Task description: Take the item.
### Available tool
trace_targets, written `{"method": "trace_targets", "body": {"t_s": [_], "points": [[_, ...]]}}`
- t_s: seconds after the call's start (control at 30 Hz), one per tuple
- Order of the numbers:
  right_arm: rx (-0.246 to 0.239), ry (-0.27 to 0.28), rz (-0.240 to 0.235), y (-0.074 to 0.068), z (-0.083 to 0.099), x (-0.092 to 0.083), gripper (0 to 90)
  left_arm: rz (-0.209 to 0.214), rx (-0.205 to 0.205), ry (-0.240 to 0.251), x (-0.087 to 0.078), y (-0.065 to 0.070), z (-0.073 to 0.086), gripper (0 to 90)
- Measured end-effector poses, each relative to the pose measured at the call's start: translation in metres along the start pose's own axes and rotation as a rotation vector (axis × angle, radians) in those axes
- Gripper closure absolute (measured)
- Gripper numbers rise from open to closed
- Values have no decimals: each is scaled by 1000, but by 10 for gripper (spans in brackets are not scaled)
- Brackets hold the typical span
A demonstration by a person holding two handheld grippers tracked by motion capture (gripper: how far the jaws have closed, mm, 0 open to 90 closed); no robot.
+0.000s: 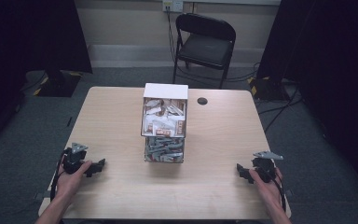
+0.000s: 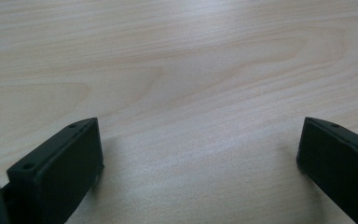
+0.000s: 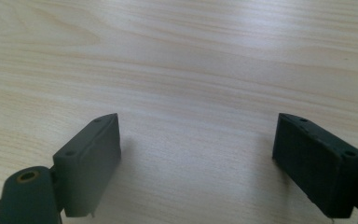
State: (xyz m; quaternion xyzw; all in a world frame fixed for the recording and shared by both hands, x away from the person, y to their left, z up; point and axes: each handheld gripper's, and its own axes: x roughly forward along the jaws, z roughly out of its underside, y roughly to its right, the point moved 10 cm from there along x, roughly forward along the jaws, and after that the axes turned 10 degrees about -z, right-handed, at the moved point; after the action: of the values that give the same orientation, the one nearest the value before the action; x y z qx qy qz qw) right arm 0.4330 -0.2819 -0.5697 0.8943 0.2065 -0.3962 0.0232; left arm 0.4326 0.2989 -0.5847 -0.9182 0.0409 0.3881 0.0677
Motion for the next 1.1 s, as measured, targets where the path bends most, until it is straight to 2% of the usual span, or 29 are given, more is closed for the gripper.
{"method": "trace_targets", "body": {"t_s": [0.13,0.3,0.4,0.5,0.83,1.1], "points": [[4,35,-35,-4,-5,-3,159,0,2,-1,0,0,0,0],[-5,44,-47,-9,-5,-6,179,0,-1,1,0,0,0,0],[-5,55,-88,-18,-8,-6,186,0,0,0,0,0,0,0],[-12,58,-106,-23,-10,-6,190,0,0,0,0,0,0,0],[-65,107,-167,-41,-25,-14,223,0,0,0,0,0,0,0],[-105,112,-204,-53,-32,-15,265,0,0,0,0,0,0,0]]}}
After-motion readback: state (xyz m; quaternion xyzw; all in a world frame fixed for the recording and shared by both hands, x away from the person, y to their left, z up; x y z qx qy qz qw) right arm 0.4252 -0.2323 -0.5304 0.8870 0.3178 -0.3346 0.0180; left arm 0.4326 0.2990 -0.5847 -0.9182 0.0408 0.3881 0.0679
